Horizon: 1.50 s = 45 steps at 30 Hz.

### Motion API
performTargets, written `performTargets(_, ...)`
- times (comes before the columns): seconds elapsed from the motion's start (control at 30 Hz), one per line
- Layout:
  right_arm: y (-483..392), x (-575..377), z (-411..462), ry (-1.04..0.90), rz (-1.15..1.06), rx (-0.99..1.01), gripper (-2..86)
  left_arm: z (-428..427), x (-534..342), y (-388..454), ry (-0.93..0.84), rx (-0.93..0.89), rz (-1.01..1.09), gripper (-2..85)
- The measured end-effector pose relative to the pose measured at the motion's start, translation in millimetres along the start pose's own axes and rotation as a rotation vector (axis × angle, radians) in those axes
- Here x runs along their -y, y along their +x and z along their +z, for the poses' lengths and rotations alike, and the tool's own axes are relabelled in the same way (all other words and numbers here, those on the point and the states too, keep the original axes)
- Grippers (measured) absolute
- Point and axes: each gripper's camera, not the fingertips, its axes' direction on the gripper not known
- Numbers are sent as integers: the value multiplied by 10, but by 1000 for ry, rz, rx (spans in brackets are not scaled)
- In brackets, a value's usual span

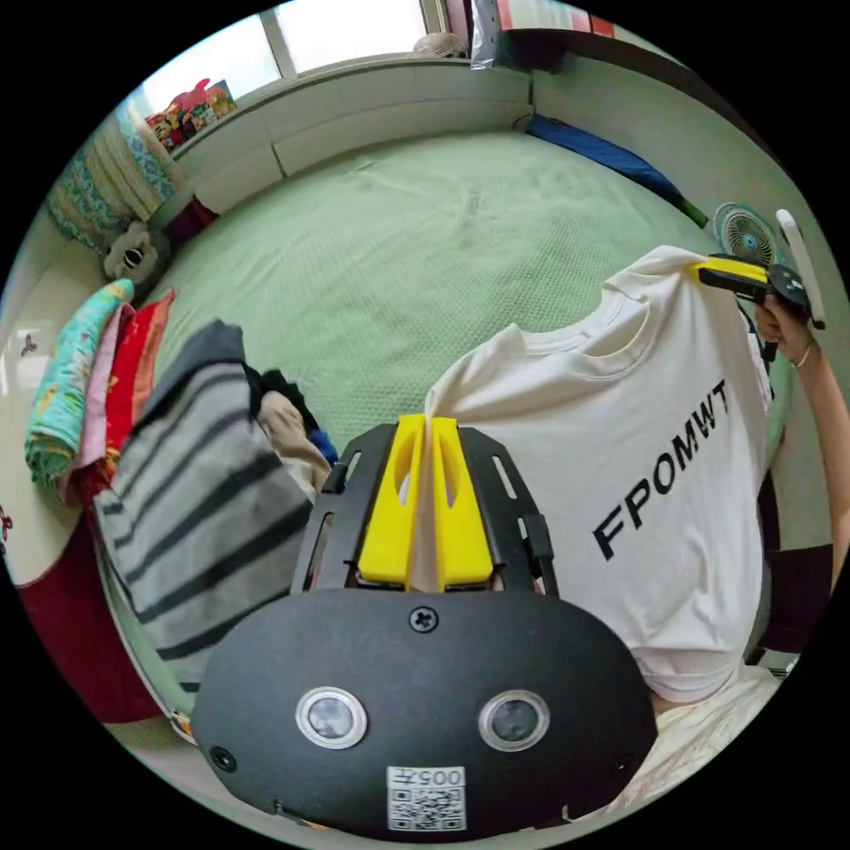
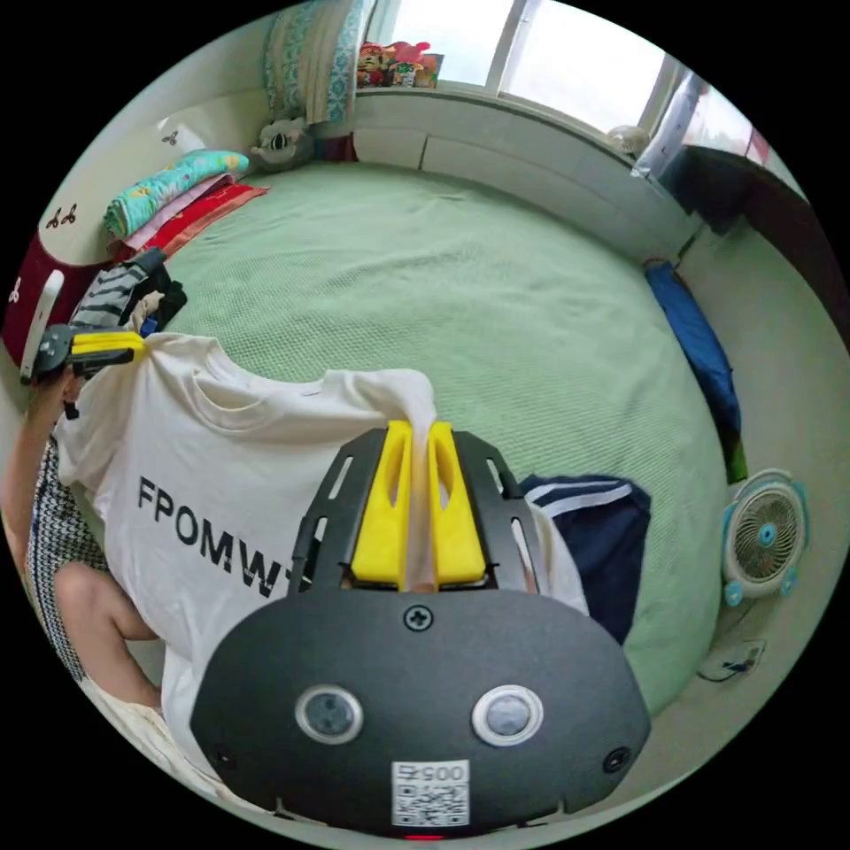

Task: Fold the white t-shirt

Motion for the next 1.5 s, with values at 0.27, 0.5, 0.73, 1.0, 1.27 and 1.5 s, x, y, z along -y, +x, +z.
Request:
performTargets(0.27,252,894,-158,56,156,-142,-4,-102,709,-379,88,48,-137,28)
performTargets(0.5,203,1030,48,28,289,-119,64,-43,381,-595,117,7,-258,53)
performTargets(0.73,-9,-318,-212,-20,183,113,115,-415,-955,-293,216,-122,-65,62)
performTargets(1.0,-371,-1319,15,-243,242,-8,80,-319,-1880,-283,260,-273,-318,61)
performTargets(1.27,-430,-1330,36,-275,260,-281,-12,-330,-2532,-522,223,-169,-538,-2)
performTargets(1.5,-83,-1354,-140,-325,472,-193,8,-167,-2841,-888,158,-205,-619,-5)
